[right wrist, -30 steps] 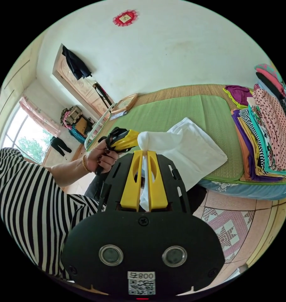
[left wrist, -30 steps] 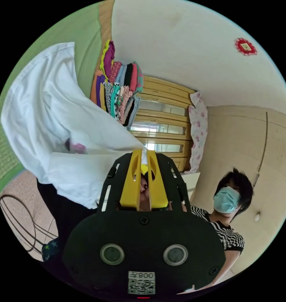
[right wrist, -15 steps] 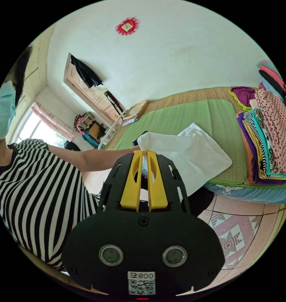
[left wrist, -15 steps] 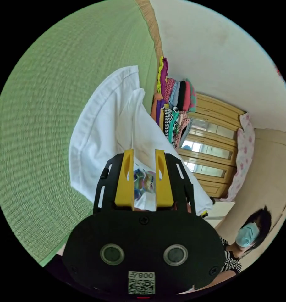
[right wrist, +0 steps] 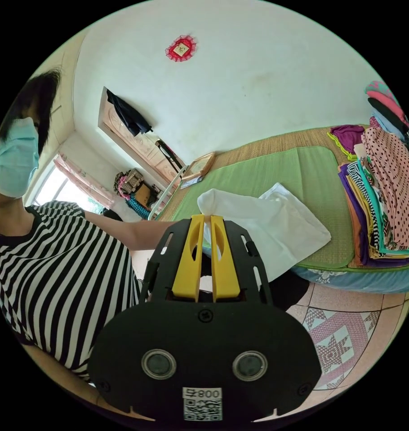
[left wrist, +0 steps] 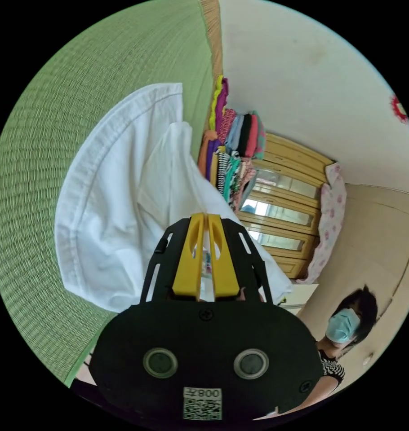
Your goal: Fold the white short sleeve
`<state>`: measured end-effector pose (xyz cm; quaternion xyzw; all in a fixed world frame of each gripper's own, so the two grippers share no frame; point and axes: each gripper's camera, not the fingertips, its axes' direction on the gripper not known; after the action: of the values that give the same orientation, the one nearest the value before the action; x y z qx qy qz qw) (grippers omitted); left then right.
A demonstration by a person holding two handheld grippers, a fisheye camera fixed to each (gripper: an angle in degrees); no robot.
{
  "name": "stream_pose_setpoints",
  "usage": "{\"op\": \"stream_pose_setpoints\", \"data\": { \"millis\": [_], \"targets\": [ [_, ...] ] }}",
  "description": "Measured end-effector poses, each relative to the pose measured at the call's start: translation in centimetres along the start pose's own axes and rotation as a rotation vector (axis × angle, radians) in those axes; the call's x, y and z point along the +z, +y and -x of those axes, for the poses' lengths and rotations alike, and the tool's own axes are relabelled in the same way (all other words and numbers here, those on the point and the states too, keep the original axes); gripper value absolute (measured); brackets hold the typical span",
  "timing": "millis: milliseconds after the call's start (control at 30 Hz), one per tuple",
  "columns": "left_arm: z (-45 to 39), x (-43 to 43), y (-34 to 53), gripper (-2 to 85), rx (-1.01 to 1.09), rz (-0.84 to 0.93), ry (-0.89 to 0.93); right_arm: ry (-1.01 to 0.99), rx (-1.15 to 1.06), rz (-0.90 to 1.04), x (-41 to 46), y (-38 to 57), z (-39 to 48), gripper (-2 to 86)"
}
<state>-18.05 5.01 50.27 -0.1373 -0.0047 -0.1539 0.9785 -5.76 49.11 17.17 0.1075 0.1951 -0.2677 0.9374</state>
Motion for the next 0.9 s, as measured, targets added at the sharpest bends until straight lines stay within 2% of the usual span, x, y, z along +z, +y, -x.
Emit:
{"op": "stream_pose_setpoints", "data": {
  "millis": [167,400,533,900],
  "targets": [
    [-6.5,-4.9,4.2,1.5,0.141,-0.11,0.148,0.057,-0.033,-0.069,-3.5,-0.3,1.4,2.1],
    [-21.2,-12.6,13.2,1.3,0.536,-0.227,0.23,0.101,-0.214,-0.213,-8.8,-2.7,7.0,2.0],
    [-30.2,-16.2,20.1,1.3,0.793,-0.291,0.224,0.113,-0.34,-0.296,-11.3,-4.0,11.3,2.0],
    [-47.0,-22.1,37.6,1.2,1.29,-0.386,0.116,0.05,-0.608,-0.491,-18.1,-6.2,22.0,2.0]
  ]
}}
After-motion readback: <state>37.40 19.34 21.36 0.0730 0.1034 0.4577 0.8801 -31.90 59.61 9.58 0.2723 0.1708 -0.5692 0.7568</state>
